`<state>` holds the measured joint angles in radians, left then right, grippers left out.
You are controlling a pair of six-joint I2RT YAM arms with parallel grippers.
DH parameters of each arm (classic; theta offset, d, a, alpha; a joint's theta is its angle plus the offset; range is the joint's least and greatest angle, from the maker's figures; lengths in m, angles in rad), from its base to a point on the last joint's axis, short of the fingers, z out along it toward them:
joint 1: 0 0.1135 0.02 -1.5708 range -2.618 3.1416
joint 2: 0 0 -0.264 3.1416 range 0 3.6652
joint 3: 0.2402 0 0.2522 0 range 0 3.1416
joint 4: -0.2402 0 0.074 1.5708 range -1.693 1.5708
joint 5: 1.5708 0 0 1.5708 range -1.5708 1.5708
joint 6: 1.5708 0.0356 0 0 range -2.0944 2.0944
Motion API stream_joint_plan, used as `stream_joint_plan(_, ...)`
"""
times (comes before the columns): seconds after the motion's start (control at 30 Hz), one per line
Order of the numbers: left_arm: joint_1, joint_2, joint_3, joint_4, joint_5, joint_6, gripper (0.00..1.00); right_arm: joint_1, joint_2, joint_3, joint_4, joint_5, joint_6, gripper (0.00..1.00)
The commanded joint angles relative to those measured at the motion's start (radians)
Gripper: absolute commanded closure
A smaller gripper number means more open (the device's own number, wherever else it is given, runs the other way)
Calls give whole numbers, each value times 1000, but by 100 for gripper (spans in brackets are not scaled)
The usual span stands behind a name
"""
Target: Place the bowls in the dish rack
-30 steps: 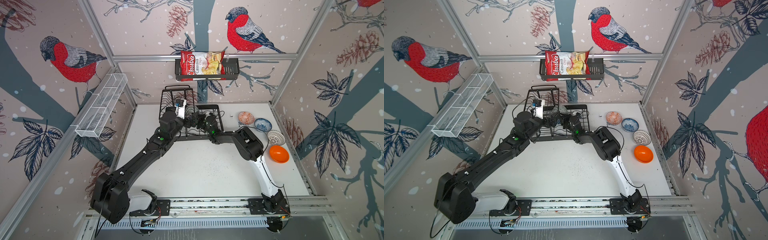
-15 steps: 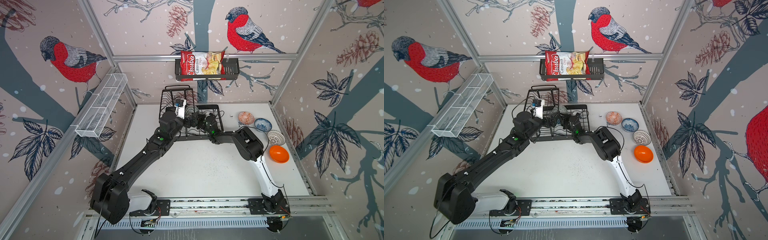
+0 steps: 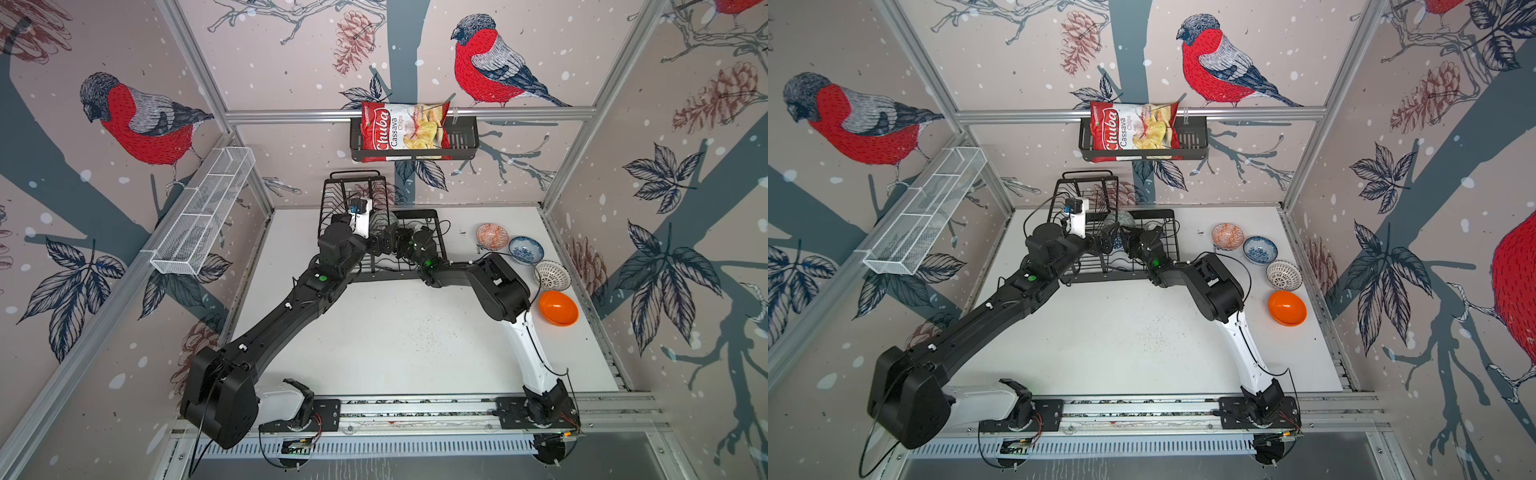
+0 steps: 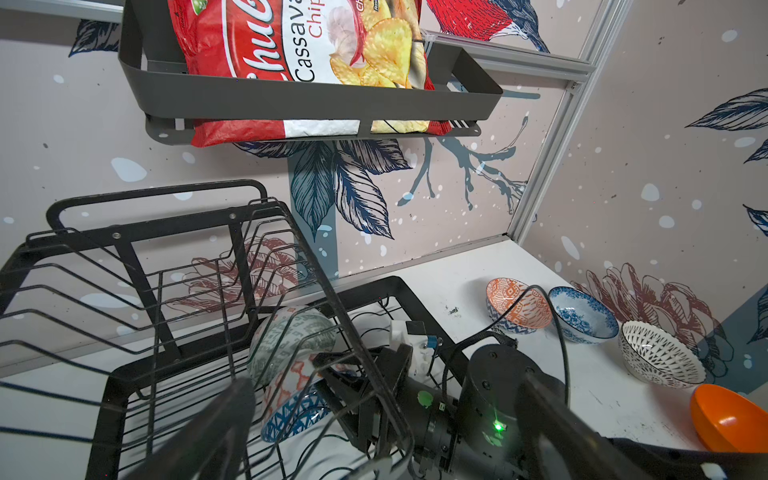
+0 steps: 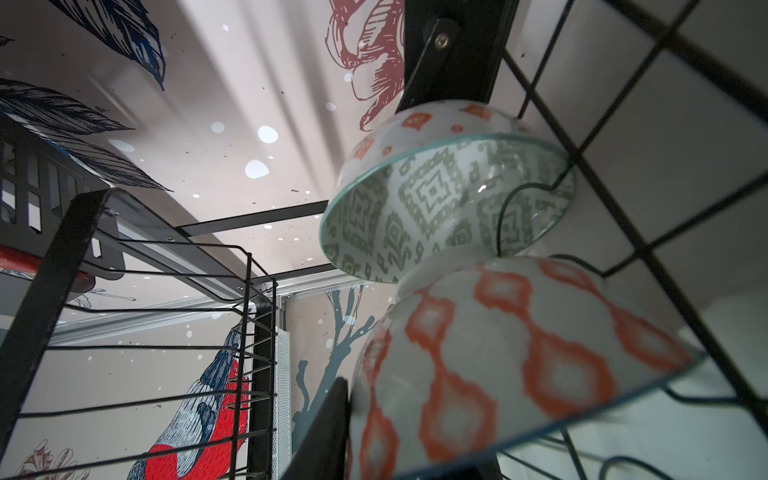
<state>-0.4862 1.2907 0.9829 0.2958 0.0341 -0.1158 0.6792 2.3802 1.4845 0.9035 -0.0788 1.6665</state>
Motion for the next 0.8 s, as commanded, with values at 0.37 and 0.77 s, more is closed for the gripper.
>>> stream_joint_plan(0.37,4,-7,-2,20,19,-6,3,-3,-31,-17,-2,-6,-25,68)
stream_joint_plan(0.77,2,-14,-6,29,32,-19,3,-17,-103,-82,-3,-6,-64,61)
